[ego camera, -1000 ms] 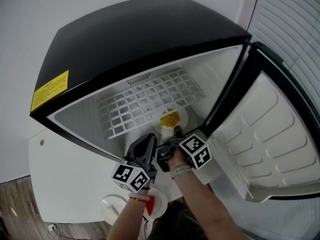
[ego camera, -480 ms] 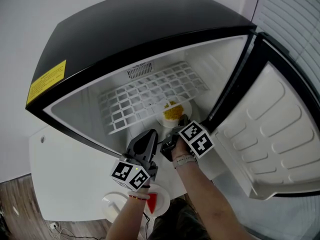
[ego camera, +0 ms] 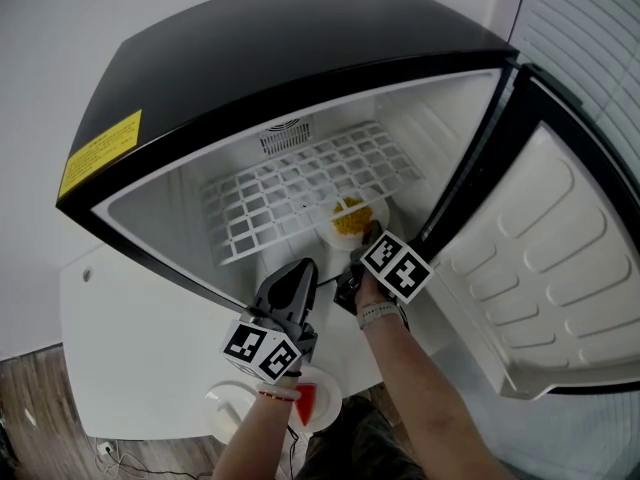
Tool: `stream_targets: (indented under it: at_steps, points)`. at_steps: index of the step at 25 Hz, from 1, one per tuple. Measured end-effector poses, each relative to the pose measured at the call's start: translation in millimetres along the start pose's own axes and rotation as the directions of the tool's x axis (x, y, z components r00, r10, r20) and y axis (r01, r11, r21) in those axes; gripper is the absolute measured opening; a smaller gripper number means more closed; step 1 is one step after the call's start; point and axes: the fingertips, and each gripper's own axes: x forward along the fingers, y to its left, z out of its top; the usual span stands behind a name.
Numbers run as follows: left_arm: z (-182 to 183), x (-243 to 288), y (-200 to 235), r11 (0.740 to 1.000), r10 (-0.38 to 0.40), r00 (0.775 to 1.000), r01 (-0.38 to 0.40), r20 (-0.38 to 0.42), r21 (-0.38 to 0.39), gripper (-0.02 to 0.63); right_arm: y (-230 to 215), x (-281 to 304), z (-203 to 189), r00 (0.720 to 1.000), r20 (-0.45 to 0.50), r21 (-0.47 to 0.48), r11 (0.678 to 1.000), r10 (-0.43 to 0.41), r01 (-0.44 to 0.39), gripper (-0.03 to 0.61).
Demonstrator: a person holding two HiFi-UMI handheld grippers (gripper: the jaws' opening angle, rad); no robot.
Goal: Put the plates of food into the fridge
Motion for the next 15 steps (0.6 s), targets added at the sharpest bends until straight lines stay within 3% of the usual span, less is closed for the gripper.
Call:
stream_targets:
  at_steps: [15]
  points:
    - [1.4,-2.6,1.9,1.0,0.023,1.0,-0.023,-0.005,-0.012,0.006,-7.0,-11.1,9.5,0.995,0.065,-0.239,0.968,-0.069,0.083,0.12]
